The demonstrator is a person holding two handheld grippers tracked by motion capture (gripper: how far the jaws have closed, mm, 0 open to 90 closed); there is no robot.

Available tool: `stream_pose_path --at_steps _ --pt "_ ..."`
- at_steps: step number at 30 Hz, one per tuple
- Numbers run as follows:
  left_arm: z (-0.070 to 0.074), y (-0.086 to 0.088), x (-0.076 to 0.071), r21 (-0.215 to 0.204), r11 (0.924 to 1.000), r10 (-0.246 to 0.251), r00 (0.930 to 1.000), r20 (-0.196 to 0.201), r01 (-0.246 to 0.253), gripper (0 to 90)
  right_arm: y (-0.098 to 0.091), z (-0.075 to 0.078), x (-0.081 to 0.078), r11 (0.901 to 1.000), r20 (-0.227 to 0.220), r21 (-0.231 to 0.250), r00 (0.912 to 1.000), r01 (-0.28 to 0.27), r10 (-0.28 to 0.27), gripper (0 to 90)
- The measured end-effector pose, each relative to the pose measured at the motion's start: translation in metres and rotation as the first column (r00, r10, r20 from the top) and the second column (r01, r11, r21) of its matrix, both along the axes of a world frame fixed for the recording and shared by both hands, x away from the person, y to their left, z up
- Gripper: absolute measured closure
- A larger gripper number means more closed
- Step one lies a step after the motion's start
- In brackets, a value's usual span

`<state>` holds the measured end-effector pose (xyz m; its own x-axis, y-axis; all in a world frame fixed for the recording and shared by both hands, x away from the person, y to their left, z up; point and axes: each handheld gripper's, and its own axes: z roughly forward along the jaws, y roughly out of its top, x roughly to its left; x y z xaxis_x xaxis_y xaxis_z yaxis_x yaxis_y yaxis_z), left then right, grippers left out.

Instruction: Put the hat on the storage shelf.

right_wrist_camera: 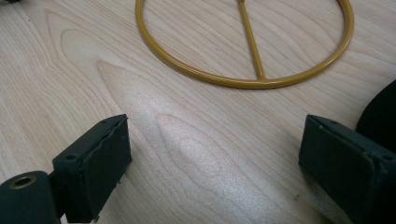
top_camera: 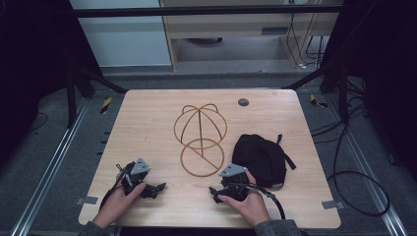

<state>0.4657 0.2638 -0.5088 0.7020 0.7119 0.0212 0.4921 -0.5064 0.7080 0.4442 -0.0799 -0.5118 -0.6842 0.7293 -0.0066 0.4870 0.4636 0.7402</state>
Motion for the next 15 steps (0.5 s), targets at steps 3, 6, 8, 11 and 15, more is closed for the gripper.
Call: stream_pose_path --at_steps 3,6,8,11,15 --pt "0.000 0.000 0.000 0.000 1.0000 0.000 1.0000 0.000 0.000 0.0 0.000 0.000 0.001 1.0000 -0.003 -0.006 1.0000 0.006 -0.006 7.7" --pt "0.000 0.000 0.000 0.000 1.0000 0.000 1.0000 0.000 0.000 0.0 0.001 0.000 0.002 0.9999 -0.009 -0.009 0.9999 0.010 -0.010 6.6" --pt "0.000 0.000 0.000 0.000 1.0000 0.000 1.0000 0.000 0.000 0.0 0.001 0.003 0.002 0.9992 -0.026 -0.032 0.9994 0.023 -0.024 6.8" --pt "0.000 0.000 0.000 0.000 1.0000 0.000 1.0000 0.000 0.000 0.0 0.000 0.006 0.000 0.9974 -0.021 -0.062 0.9990 0.038 -0.040 9.2" --pt "0.000 0.000 0.000 0.000 1.0000 0.000 1.0000 0.000 0.000 0.0 -0.005 0.018 -0.013 0.9979 0.004 -0.064 0.9999 0.013 -0.013 7.4"
